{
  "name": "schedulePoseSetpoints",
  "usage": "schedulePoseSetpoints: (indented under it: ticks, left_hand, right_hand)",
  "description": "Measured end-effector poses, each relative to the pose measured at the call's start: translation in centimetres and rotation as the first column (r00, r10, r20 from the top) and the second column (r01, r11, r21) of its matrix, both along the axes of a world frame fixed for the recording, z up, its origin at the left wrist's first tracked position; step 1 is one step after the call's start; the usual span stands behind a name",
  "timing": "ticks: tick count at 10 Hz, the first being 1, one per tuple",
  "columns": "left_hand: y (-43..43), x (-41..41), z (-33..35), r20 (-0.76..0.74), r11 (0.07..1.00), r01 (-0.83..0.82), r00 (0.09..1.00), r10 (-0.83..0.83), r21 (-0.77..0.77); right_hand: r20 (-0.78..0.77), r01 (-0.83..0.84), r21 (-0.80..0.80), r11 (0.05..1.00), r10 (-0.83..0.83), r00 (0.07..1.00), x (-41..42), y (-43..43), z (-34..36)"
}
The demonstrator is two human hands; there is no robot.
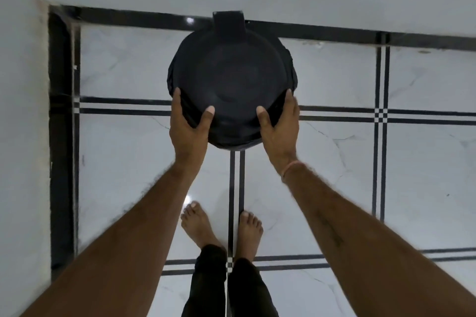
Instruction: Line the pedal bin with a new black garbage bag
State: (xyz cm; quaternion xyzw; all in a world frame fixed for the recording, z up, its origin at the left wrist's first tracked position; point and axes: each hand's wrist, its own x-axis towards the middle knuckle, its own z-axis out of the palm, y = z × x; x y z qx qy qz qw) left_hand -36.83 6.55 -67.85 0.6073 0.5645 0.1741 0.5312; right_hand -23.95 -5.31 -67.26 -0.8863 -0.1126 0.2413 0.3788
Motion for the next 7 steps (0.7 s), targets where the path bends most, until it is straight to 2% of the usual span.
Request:
schedulePoseSetpoints:
  ticks: [2,3,4,5,7]
  left_hand:
    - [0.1,-1.9,0.3,-0.026,0.998,0.063,0.998,-0.063,-0.005]
    - [-0.1,-1.8,0.3,-0.049,0.996,0.084,0.995,-0.083,0.006]
    - [0.0,-1.8,1.9,-0.143,0.99,0.131,0.982,-0.122,0.052]
    - [-0.1,-2.5,7.3,-0.213,0.97,0.22,0.957,-0.195,0.101]
    - [-0.8,-4.7,26.4,-0.229,0.9,0.312,0.941,-0.25,0.303]
  right_hand:
    - [-0.077,0.04,0.005,0.999,-0.039,0.996,-3.0,-0.8,0.3]
    - [-0.084,0.001,-0.03,1.0,-0.004,0.996,-2.3,-1.2,0.2]
    - [-0.054,-0.077,-0.101,0.992,0.072,0.996,-1.5,-1.5,2.3]
    - [0.025,-0.166,-0.105,0.98,0.17,0.985,-1.1,-1.9,8.1]
    - [0.182,-0.308,-0.037,0.951,0.309,0.933,-0.7,-4.3,26.9]
